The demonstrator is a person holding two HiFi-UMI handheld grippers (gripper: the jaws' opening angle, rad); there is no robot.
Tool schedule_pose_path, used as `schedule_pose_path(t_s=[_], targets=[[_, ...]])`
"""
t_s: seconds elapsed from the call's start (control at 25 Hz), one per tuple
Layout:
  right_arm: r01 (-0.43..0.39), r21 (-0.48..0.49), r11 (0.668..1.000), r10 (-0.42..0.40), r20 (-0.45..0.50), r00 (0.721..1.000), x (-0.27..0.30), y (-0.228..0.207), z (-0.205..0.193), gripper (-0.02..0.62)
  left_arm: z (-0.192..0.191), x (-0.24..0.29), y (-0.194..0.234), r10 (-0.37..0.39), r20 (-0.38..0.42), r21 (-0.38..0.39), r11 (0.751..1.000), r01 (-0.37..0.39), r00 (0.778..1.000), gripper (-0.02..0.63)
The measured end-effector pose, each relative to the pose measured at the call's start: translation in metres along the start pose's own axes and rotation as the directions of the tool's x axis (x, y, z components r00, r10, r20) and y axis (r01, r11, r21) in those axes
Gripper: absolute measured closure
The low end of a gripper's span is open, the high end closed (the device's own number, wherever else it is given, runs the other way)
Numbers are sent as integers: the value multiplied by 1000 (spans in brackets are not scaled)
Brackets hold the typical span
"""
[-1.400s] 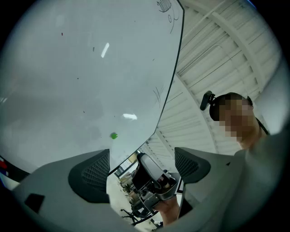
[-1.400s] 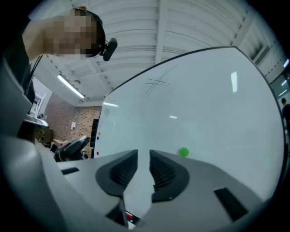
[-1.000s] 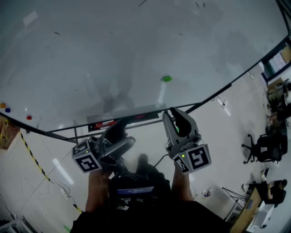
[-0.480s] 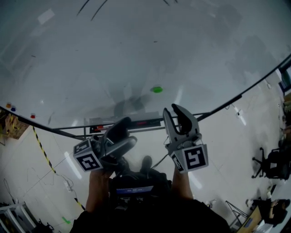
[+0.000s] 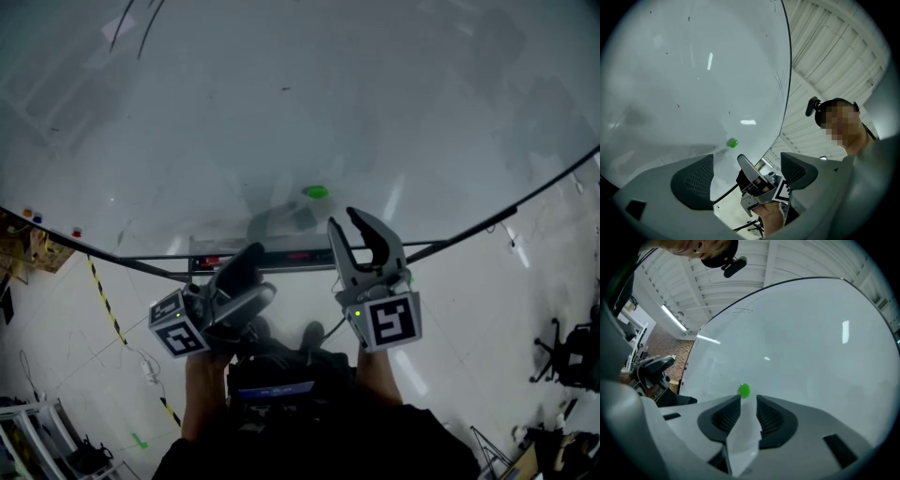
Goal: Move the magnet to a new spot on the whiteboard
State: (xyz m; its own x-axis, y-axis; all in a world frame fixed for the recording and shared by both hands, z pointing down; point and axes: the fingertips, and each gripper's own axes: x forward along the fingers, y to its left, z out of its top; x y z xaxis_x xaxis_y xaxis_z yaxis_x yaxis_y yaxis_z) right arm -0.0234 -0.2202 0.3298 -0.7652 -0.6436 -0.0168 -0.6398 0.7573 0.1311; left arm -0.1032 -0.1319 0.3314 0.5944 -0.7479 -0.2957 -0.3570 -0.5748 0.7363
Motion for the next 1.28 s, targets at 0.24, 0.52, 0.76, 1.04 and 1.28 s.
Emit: schedule_pose_path(t_s=[0.24,0.52,0.76,1.04,1.28], targets=[[61,-70,996,-64,-37,997,17,0,6,453,16,9,1,-51,-27,-48,998,50,998,166],[170,-201,965,-189,-84,978,31,8,9,453,29,2,9,-116,-54,-59,992,113,992,166],[280,-264,923,-307,-66,949,37,11,11,449,38,-7,14,-137,-64,-69,989,133,988,164],[325,-259,909,-354,-75,932,40,15,12,422,41,-17,14,-143,-78,-79,987,137,987,166],[328,-225,918,-355,-92,930,38,18,11,411,42,-25,11,-140,-82,-81,988,133,987,166]])
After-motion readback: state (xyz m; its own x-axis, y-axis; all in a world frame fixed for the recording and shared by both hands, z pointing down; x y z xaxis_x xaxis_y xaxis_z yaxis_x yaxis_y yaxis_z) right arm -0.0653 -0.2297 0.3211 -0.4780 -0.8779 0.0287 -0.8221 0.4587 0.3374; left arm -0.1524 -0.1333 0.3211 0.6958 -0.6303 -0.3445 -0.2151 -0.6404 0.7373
